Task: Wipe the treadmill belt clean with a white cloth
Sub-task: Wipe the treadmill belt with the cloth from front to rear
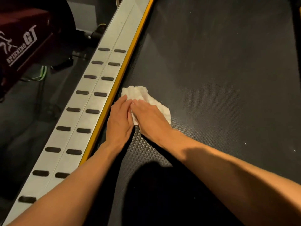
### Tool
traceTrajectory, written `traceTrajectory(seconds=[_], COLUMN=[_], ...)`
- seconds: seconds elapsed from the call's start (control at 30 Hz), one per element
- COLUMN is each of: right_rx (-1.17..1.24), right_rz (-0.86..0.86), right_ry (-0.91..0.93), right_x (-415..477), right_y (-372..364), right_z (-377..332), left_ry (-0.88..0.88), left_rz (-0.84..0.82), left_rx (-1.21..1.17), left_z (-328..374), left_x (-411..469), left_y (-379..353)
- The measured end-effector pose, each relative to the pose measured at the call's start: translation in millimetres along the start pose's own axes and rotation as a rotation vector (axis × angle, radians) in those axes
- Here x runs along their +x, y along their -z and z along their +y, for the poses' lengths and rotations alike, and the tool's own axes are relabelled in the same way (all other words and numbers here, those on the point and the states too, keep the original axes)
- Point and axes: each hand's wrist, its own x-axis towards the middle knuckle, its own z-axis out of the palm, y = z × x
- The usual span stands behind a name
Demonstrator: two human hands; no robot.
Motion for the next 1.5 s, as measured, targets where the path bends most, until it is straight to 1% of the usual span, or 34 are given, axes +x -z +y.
traceTrajectory(seconds=[0.03,0.1,0.17,0.23,0.33,0.4,0.47,0.57,0.67,0.73,0.83,0.87,0.9,0.93,1.0,1.07,1.1,1.13,1.2,1.3,1.33,1.43,1.5], right_rx=[0.003,-0.098,-0.232,-0.295,-0.268,-0.241,-0.169,-0.121,-0.145,-0.179,-0.168,-0.15,-0.135,-0.129,-0.145,-0.145,-0.144,-0.144,-0.109,-0.034,-0.047,-0.089,-0.099], right_rz=[0.003,0.031,0.045,0.01,0.061,0.062,0.058,0.01,0.021,0.047,0.104,0.104,0.108,0.11,0.097,0.098,0.105,0.12,0.153,0.119,0.11,0.104,0.123], right_ry=[0.037,0.091,0.062,-0.01,-0.018,0.004,0.044,0.026,-0.061,-0.132,-0.138,-0.13,-0.125,-0.131,-0.157,-0.18,-0.192,-0.2,-0.185,-0.191,-0.211,-0.283,-0.32], right_x=[-7,-11,-2,7,-6,-33,-54,-49,-37,-50,-89,-96,-98,-95,-81,-72,-75,-84,-114,-149,-148,-127,-125], right_y=[-5,2,17,25,19,17,25,39,41,40,37,34,31,31,33,39,41,42,40,39,40,50,56], right_z=[-3,1,13,21,10,11,17,32,34,30,24,25,31,39,55,62,62,61,56,54,60,82,87], left_ry=[-0.015,-0.032,-0.048,-0.078,-0.183,-0.27,-0.321,-0.313,-0.284,-0.381,-0.642,-0.689,-0.696,-0.661,-0.495,-0.397,-0.386,-0.413,-0.508,-0.599,-0.588,-0.482,-0.465], left_rz=[-0.024,-0.062,-0.088,-0.077,-0.056,-0.079,-0.123,-0.164,-0.189,-0.185,-0.212,-0.215,-0.215,-0.225,-0.292,-0.339,-0.357,-0.367,-0.391,-0.429,-0.439,-0.492,-0.524], left_rx=[0.041,0.139,0.215,0.265,0.319,0.322,0.314,0.312,0.397,0.464,0.515,0.514,0.501,0.488,0.531,0.505,0.496,0.51,0.535,0.51,0.497,0.497,0.517], left_z=[-1,-5,-6,-2,7,11,16,25,35,42,43,41,41,48,67,84,91,97,98,101,106,125,137], left_x=[-5,-11,-7,0,1,-12,-26,-15,7,4,-17,-18,-15,-10,4,11,8,4,-16,-36,-30,-6,1], left_y=[2,7,9,8,7,7,6,4,2,-4,-15,-16,-18,-19,-21,-24,-24,-25,-30,-32,-35,-50,-58])
